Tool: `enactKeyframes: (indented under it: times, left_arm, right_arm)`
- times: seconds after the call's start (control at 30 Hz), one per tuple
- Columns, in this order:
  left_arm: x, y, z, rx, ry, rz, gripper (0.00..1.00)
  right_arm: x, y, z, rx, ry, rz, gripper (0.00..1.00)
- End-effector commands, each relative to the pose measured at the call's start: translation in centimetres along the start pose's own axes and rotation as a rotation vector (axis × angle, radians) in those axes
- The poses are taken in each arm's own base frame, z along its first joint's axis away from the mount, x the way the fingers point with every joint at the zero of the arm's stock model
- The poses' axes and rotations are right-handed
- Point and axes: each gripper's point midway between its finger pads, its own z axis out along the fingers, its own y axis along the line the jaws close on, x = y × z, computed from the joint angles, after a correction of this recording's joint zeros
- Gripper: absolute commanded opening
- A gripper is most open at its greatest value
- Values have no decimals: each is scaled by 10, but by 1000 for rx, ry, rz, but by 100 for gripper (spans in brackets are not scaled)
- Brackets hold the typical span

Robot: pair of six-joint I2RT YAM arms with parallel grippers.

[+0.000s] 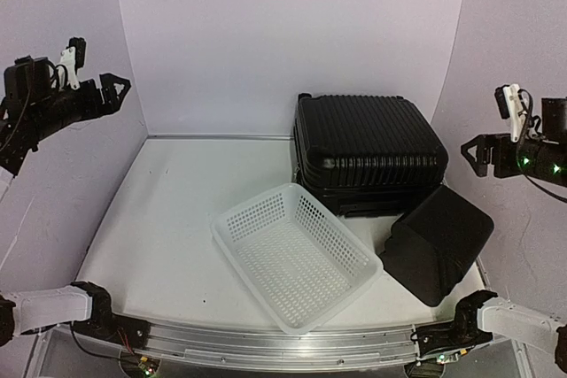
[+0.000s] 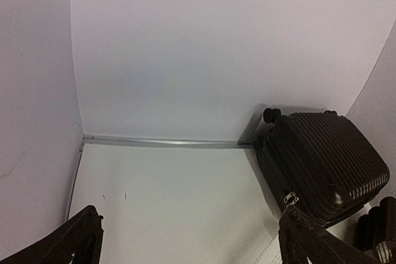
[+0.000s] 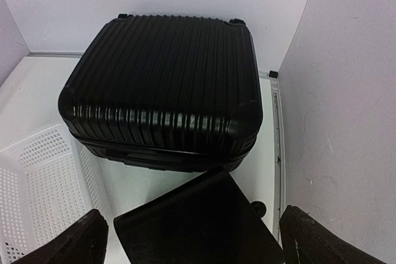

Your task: Open, take out, and arrange the luggage

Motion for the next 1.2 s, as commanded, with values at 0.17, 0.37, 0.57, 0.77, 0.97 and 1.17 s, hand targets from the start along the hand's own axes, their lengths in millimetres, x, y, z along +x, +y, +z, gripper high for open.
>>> enactKeyframes:
  times: [0.17, 0.37, 0.57, 0.77, 0.97, 1.17]
  left_arm:
    - [77, -5, 40, 145, 222, -258, 99]
    - [147, -33, 59, 218, 428, -362, 99]
    - [218, -63, 54, 251, 633, -419, 99]
    - [283, -96, 36, 235, 818, -422, 99]
    - [333, -143, 24, 223, 970, -350, 99]
    - [373, -180, 27, 208, 1060, -275, 92]
  right_arm:
    - [39, -9, 30, 71, 149, 142, 98]
    - [59, -10, 44, 94, 222, 215, 98]
    - [71, -10, 52, 109, 263, 270, 98]
    - [80, -7, 60, 101, 293, 298, 98]
    - [83, -1, 70, 76, 328, 309, 98]
    - [88, 4, 73, 54, 345, 318, 98]
